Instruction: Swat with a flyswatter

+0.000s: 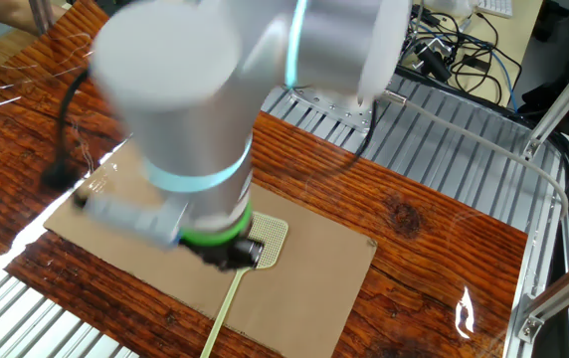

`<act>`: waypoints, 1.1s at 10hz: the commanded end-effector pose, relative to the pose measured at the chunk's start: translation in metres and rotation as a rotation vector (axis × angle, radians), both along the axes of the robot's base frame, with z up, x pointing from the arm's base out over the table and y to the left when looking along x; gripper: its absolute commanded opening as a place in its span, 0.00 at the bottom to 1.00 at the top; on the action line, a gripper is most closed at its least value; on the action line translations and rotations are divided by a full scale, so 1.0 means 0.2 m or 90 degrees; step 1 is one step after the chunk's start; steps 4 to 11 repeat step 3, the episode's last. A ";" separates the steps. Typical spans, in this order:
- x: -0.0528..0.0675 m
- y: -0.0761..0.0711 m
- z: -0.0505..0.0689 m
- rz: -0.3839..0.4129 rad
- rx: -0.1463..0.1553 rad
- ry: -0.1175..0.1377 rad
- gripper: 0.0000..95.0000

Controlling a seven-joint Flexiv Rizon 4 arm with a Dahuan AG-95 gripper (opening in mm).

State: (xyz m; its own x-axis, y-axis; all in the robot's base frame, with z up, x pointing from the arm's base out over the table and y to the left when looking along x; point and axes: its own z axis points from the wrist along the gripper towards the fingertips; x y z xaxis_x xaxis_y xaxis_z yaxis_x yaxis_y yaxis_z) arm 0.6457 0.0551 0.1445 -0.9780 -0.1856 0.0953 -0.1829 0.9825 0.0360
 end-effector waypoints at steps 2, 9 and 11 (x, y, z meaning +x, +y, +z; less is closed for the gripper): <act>-0.08 0.02 0.06 -0.044 -0.021 -0.004 0.00; -0.11 0.01 0.07 -0.040 -0.029 0.004 0.00; -0.11 0.01 0.07 -0.040 -0.029 0.004 0.00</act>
